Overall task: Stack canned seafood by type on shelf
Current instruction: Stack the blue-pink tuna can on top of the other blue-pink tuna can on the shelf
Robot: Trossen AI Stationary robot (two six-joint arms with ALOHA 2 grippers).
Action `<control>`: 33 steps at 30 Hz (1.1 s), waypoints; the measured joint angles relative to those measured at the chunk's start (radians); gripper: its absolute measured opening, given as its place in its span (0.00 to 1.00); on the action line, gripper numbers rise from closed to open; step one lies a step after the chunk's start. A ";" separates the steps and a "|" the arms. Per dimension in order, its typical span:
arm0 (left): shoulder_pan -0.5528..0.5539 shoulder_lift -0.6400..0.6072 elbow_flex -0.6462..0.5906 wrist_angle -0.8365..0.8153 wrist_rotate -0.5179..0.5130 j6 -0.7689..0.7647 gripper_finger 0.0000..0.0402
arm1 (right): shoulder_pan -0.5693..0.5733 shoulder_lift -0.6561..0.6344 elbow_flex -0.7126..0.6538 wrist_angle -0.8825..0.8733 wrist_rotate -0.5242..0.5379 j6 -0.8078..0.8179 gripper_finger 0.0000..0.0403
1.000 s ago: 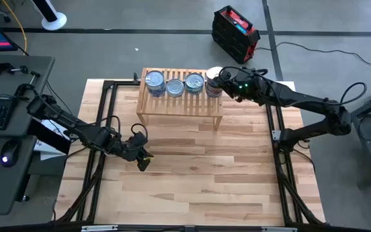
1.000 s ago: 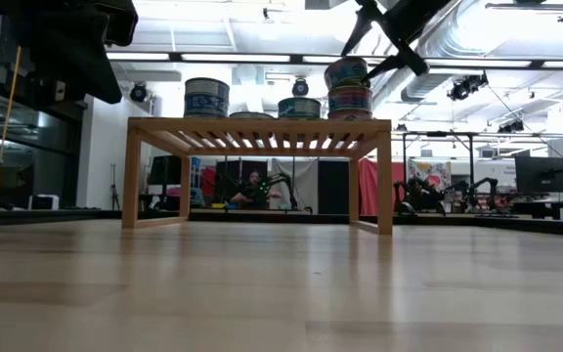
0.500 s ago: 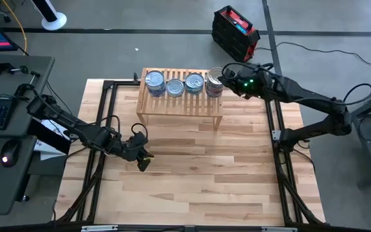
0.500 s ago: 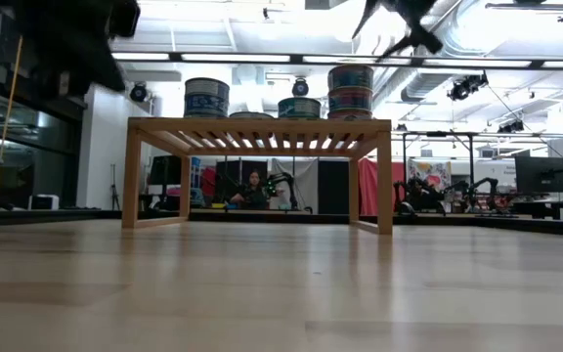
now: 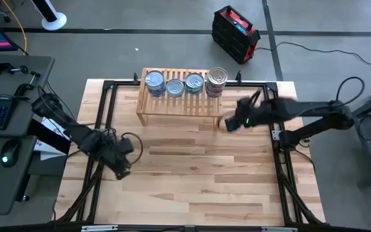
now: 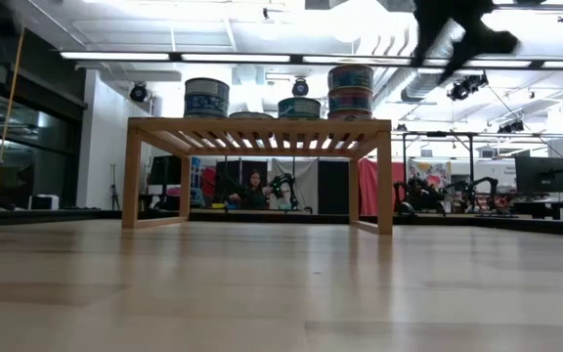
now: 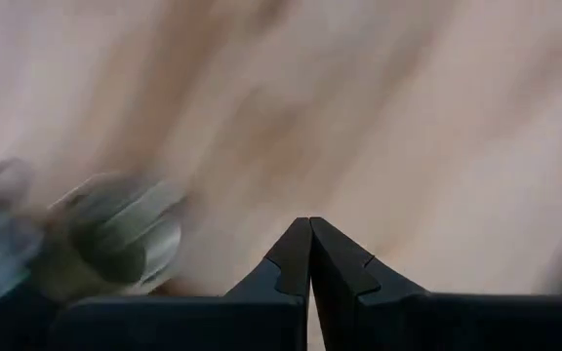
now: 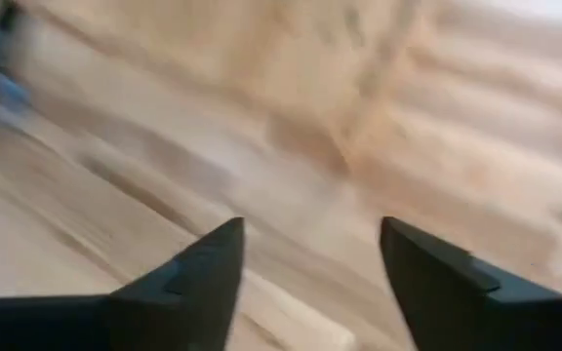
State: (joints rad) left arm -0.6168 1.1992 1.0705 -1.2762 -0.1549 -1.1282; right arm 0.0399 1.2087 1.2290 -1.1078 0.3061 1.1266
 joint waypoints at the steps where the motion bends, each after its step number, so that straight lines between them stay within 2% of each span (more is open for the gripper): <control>1: -0.008 0.014 -0.013 -0.067 0.000 -0.030 0.00 | 0.029 0.000 -0.046 0.001 0.000 0.028 0.48; 5: 0.034 0.066 -0.106 -0.117 0.008 -0.002 0.00 | 0.121 0.000 -0.236 0.131 -0.034 0.149 0.13; 7: 0.083 0.094 -0.158 -0.114 0.054 0.047 0.00 | 0.152 0.000 -0.319 0.271 -0.062 0.184 0.04; 11: 0.182 0.164 -0.249 -0.110 0.106 0.160 0.00 | 0.189 0.001 -0.443 0.549 -0.100 0.267 0.05; 15: 0.254 0.222 -0.304 -0.107 0.110 0.227 0.00 | 0.210 0.002 -0.491 0.683 -0.097 0.308 0.01; 19: 0.286 0.259 -0.324 -0.096 0.107 0.235 0.00 | 0.220 0.002 -0.481 0.678 -0.092 0.316 0.01; 25: 0.288 0.265 -0.320 0.043 0.155 0.164 0.00 | 0.261 0.002 -0.404 0.638 -0.088 0.291 0.00; 30: 0.286 0.261 -0.303 0.174 0.160 0.052 0.00 | 0.339 0.002 -0.289 0.476 -0.063 0.287 0.00; 33: 0.286 0.264 -0.260 0.357 0.105 0.056 0.00 | 0.387 0.002 -0.220 0.358 -0.036 0.294 0.00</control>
State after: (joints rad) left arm -0.3309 1.4632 0.8102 -0.9194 -0.0503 -1.0717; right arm 0.4266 1.2102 1.0087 -0.7494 0.2703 1.4207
